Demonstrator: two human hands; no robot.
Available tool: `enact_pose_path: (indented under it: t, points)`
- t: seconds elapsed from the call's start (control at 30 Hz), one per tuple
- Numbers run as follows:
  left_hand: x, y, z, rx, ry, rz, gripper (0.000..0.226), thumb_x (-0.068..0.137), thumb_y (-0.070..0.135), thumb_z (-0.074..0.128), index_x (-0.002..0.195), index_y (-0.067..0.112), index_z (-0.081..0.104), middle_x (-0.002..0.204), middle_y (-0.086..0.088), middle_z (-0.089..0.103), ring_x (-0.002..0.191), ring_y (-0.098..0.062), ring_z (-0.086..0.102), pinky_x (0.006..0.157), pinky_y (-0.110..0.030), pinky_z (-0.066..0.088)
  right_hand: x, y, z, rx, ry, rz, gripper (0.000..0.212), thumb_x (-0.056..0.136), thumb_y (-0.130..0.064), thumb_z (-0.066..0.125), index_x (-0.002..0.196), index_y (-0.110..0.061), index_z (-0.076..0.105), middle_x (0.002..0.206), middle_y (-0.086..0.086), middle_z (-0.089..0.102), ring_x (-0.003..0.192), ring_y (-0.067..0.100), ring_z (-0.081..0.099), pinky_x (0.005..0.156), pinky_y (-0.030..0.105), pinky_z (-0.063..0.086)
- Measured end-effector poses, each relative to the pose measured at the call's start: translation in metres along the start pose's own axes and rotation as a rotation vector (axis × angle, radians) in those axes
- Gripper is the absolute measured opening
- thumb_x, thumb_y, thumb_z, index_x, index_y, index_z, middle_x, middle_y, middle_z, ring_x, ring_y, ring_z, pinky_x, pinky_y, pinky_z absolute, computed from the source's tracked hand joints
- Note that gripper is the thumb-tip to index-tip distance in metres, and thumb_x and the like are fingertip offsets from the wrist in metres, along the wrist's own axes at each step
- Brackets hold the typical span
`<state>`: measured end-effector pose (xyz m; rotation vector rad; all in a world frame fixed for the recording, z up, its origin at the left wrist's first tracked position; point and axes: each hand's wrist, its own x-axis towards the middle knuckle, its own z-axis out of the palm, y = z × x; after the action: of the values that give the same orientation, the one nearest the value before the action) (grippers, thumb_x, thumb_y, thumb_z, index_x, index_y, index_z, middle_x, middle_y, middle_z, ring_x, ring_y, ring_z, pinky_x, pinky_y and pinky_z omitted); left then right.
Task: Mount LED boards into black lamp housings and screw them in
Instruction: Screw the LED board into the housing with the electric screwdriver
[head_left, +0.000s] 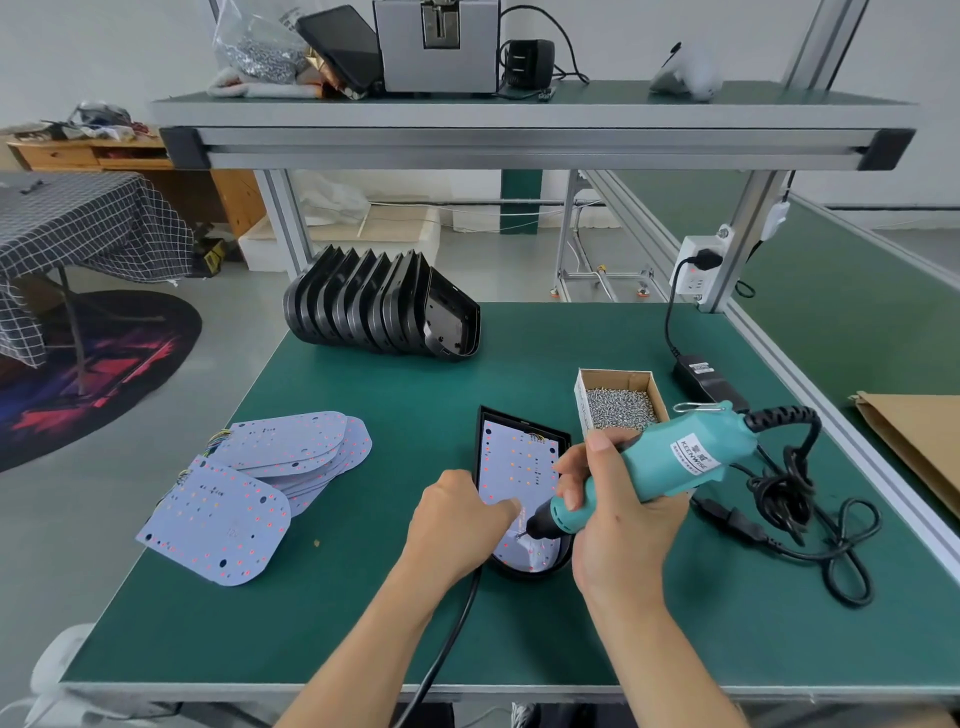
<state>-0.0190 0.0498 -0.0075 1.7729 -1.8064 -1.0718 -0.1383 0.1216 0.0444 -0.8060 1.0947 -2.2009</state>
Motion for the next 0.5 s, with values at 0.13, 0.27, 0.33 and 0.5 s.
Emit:
enact_pose_path:
  t: [0.13, 0.27, 0.33, 0.5]
  points:
    - [0.0002, -0.0005, 0.0003, 0.013, 0.006, -0.002, 0.04, 0.071, 0.047, 0.068, 0.081, 0.011, 0.053, 0.074, -0.002, 0.059, 0.062, -0.021, 0.048, 0.056, -0.028, 0.04, 0.0003, 0.001, 0.0006, -0.002, 0.009, -0.003, 0.02, 0.087, -0.022, 0.068, 0.073, -0.036, 0.064, 0.065, 0.01, 0.063, 0.044, 0.021, 0.041, 0.051, 0.029, 0.042]
    - [0.0, -0.0007, 0.0006, 0.017, 0.009, 0.0, 0.04, 0.071, 0.047, 0.068, 0.08, 0.011, 0.053, 0.073, -0.001, 0.058, 0.06, -0.021, 0.047, 0.055, -0.028, 0.04, 0.001, 0.0024, -0.0001, -0.006, 0.006, -0.008, 0.021, 0.087, -0.022, 0.067, 0.072, -0.036, 0.064, 0.063, 0.008, 0.063, 0.043, 0.02, 0.04, 0.049, 0.029, 0.041]
    - [0.0001, -0.0002, 0.0004, 0.022, 0.013, 0.001, 0.04, 0.072, 0.047, 0.068, 0.081, 0.011, 0.054, 0.074, -0.001, 0.06, 0.061, -0.021, 0.049, 0.055, -0.028, 0.041, 0.001, 0.0035, -0.0002, -0.013, -0.003, -0.013, 0.022, 0.088, -0.021, 0.066, 0.072, -0.036, 0.063, 0.062, 0.007, 0.062, 0.042, 0.02, 0.04, 0.05, 0.028, 0.04]
    - [-0.0008, 0.0, 0.0003, 0.024, 0.013, 0.0, 0.04, 0.071, 0.048, 0.068, 0.078, 0.013, 0.05, 0.072, 0.0, 0.056, 0.06, -0.021, 0.047, 0.054, -0.028, 0.038, -0.0005, 0.0047, -0.0001, -0.014, -0.039, 0.001, 0.02, 0.088, -0.021, 0.068, 0.073, -0.034, 0.064, 0.062, 0.007, 0.063, 0.043, 0.021, 0.041, 0.049, 0.027, 0.041]
